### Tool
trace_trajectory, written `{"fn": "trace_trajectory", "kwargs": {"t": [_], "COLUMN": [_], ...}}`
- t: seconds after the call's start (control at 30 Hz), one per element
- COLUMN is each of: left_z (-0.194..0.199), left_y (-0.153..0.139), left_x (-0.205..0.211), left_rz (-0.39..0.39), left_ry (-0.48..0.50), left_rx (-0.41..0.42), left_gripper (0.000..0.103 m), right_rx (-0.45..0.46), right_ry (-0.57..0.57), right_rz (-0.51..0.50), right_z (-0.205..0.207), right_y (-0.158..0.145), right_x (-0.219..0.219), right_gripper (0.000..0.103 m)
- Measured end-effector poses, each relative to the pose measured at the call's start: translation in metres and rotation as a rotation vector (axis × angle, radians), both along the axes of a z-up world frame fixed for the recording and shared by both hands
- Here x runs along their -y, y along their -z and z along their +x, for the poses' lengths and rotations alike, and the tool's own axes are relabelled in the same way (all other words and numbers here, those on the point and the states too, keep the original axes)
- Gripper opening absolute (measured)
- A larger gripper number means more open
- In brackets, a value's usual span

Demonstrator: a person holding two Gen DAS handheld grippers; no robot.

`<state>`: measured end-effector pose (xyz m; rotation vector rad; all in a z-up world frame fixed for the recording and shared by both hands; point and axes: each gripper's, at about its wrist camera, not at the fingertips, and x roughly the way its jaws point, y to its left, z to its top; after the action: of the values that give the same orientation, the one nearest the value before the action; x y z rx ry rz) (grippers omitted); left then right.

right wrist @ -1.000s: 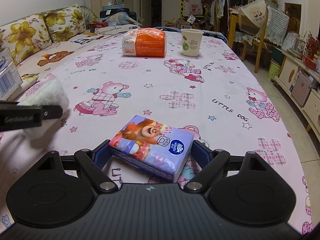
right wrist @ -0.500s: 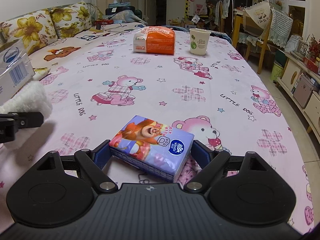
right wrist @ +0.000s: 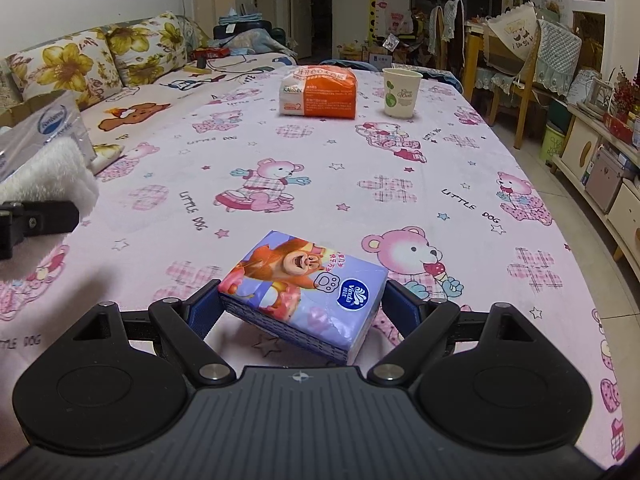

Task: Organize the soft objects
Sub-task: 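Carry the slipper and tissue pack toward the cardboard box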

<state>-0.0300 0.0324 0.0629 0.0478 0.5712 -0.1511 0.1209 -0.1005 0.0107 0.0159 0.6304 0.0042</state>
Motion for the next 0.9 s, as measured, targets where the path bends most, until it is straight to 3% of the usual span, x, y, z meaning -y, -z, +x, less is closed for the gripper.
{"fn": "trace_trajectory", "kwargs": {"t": [0.9], "left_z": [-0.015], "left_y": [-0.050], "left_x": [-0.056], "left_rz": [-0.001], "left_ry": [-0.076], "left_rx": [0.198], "left_gripper": [0.029], "right_rx": [0.037], "right_ry": [-0.040], "right_rz": [0.001], "right_z": [-0.030], "right_y": [-0.024], "right_x": [-0.025], "right_gripper": [0.103]}}
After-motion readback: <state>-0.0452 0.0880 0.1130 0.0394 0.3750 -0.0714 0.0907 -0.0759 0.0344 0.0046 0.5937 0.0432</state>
